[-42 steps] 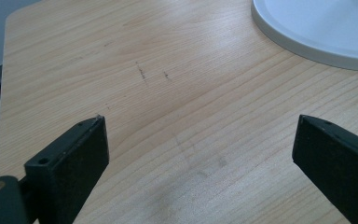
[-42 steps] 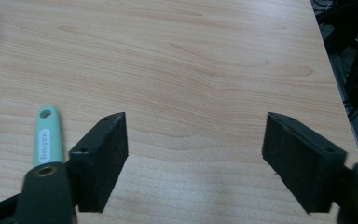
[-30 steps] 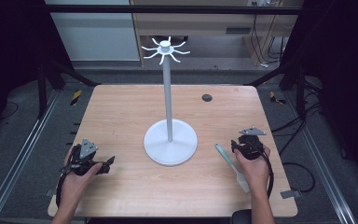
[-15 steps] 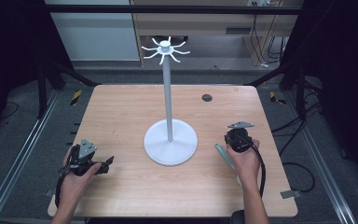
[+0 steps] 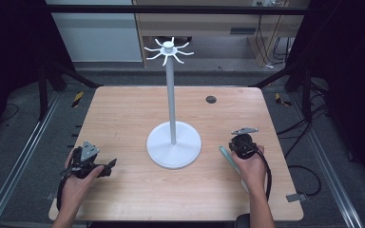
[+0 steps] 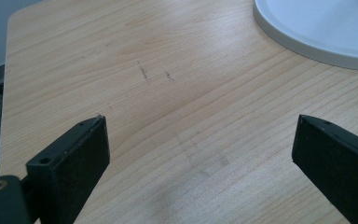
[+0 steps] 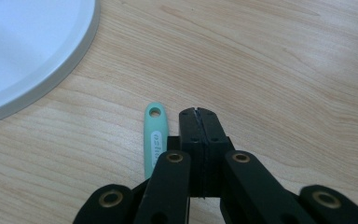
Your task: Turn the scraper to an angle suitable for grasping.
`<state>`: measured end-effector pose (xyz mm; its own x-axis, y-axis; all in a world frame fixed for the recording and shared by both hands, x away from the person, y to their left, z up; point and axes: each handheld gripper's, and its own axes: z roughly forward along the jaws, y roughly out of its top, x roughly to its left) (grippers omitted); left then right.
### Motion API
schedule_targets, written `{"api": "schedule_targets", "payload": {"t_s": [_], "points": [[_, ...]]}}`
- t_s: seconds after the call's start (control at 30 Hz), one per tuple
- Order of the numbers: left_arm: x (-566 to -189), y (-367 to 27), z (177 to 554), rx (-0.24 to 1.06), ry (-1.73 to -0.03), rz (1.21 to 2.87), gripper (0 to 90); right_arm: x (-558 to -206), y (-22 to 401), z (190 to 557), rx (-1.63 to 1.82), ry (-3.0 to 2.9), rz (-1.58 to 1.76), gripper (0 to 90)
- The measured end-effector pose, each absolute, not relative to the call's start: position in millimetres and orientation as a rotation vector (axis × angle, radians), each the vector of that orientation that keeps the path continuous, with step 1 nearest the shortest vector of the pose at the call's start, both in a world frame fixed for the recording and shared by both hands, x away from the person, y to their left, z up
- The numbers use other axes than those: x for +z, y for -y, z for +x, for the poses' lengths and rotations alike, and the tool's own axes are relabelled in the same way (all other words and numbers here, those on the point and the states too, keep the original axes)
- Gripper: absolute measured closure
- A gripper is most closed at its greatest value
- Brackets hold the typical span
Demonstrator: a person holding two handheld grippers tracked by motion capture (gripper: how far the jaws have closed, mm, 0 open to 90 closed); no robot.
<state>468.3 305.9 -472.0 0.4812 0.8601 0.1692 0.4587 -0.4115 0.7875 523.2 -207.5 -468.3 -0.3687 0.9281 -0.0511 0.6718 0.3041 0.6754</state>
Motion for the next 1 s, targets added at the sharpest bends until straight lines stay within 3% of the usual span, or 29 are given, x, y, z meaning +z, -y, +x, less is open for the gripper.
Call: {"api": "schedule_targets", "payload": {"t_s": [1.0], "points": [[-473.1,-302.6,468.9,0.745,-1.071,2.068,3.9,-482.7,198.9,531.0,0.725,-2.229,1.446,90.0]]}}
